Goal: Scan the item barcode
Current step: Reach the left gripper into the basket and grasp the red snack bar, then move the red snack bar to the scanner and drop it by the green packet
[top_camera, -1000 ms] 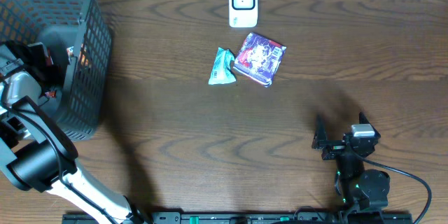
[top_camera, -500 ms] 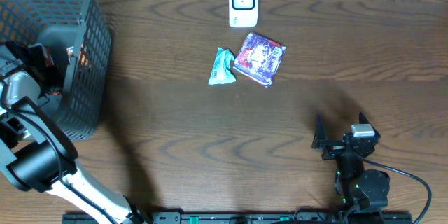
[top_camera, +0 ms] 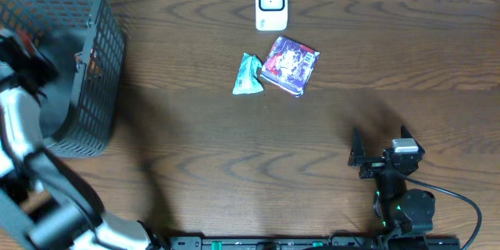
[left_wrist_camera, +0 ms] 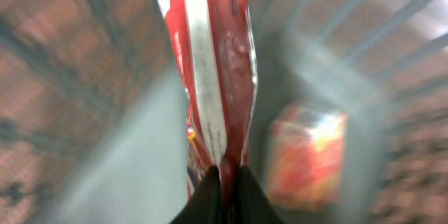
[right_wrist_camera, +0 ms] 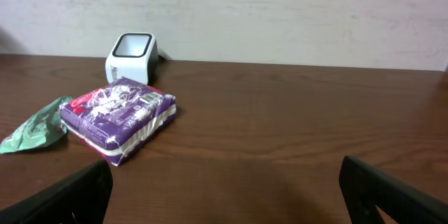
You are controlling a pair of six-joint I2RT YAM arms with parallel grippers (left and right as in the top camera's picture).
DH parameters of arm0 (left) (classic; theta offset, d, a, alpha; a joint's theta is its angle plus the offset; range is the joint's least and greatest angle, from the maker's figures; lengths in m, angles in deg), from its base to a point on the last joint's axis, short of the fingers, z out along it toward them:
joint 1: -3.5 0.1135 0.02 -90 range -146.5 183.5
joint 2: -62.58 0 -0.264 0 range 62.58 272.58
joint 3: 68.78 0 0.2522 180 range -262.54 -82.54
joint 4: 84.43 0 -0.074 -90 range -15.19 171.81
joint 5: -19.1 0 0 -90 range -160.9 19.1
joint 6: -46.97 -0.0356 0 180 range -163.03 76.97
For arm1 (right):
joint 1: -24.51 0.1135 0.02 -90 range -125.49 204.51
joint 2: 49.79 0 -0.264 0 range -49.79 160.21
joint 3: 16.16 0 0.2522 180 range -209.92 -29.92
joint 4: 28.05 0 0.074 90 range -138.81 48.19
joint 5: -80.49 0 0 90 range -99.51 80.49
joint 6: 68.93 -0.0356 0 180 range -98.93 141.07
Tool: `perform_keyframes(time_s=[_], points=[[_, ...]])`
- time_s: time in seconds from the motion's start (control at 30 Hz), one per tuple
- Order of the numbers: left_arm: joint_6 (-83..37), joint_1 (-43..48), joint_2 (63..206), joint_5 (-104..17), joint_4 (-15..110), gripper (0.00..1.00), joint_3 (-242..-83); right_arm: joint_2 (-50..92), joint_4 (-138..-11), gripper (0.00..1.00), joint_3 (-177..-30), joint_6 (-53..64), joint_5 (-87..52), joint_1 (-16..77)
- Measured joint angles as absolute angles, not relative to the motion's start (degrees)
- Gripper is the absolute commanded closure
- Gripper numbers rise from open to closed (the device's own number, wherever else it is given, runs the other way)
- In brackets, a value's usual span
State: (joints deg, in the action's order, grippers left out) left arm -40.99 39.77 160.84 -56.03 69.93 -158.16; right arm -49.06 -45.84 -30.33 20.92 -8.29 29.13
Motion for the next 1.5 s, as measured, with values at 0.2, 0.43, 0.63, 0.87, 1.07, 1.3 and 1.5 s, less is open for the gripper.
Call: perform_keyframes(time_s=[0.2, 0.43, 0.63, 0.87, 1.07, 1.3, 1.5], points=[[-27.35, 39.11, 142.69, -49.23, 79.31, 0.93, -158.68, -49.06, -45.86, 0.01, -30.33, 20.92, -8.29, 29.13], [-14.0, 31.92, 132.36, -47.44, 79.44, 0.93, -158.86, -49.06, -45.86, 0.01, -30.33, 20.92, -8.29, 29.13], [-11.27, 15.64, 131.96, -46.93, 77.19, 0.93, -158.86, -49.06, -45.84, 0.01, -30.33, 20.92, -8.27, 29.13], [-19.9, 1.5, 139.24, -46.61, 67.37, 0.93, -158.86, -49.06, -45.84, 0.01, -30.33, 20.92, -8.27, 29.13], [-23.48, -4.19, 151.07, -48.75, 60.77, 0.93, -158.86, -49.06, -45.86, 0.01, -30.33, 20.92, -8.29, 29.13], [-24.07, -8.36, 164.97, -50.28, 60.14, 0.92, -158.86, -49.06, -45.84, 0.01, -30.33, 20.92, -8.29, 29.13], [-25.04, -10.74, 173.01, -50.28, 60.18, 0.55, -158.86, -49.06, -45.86, 0.01, -30.33, 20.92, -8.29, 29.13]])
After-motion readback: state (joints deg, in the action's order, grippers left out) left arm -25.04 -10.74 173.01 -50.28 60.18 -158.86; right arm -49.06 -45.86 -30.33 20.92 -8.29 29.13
